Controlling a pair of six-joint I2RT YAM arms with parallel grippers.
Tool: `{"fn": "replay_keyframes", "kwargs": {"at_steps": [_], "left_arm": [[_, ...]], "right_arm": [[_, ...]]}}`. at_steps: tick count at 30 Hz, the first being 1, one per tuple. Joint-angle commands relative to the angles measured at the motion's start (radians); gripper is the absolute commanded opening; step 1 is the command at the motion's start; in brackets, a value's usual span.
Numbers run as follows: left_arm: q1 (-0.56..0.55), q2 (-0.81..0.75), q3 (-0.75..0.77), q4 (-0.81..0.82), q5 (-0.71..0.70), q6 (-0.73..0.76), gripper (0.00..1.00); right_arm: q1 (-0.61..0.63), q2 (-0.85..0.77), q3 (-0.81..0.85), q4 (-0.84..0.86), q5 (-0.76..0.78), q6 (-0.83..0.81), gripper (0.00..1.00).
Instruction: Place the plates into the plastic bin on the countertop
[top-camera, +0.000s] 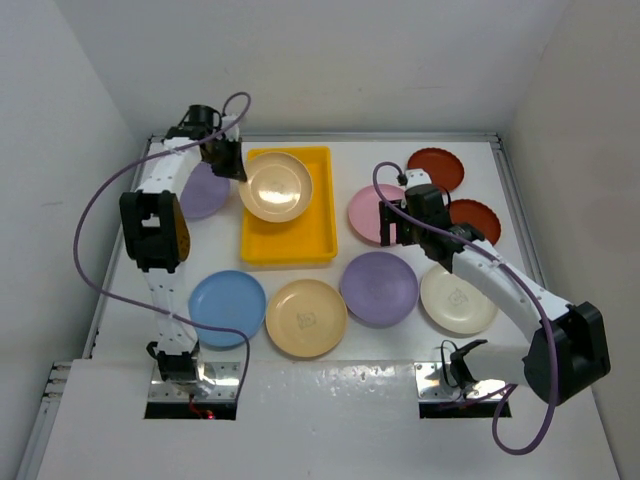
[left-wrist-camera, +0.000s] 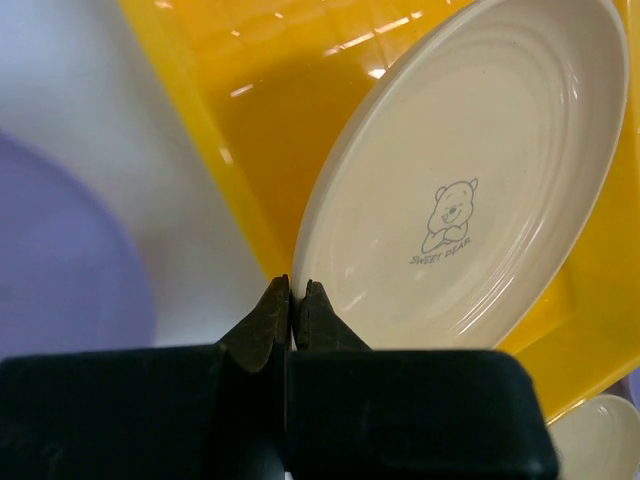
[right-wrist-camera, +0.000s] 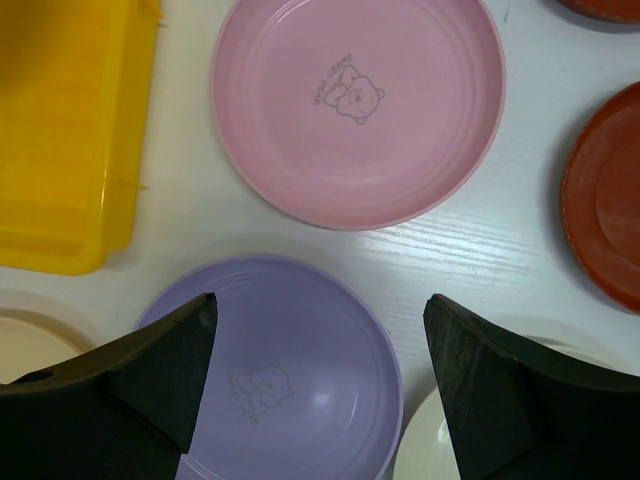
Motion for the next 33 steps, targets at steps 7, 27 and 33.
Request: {"fn": "replay_keyframes", "kwargs": {"at_steps": [7,27,33], "left_arm": [[-0.08,0.018,-0.006,0.049,-0.091,-0.006,0.0],[-0.146,0.081,0.053,0.049,-0.111,0.044,0.41],[-0.05,0.033,0.157,0.077,-0.033,-0.008,0.64]], "right_arm": [[-0.003,-0.01,0.002,-0.008,0.038,0.026,0.83],[-0.002,-0.023,-0.03,-0.006,0.038,0.046,0.83],[-0.002,0.045,0.023,-0.034,0.016,0.045,0.83]]}}
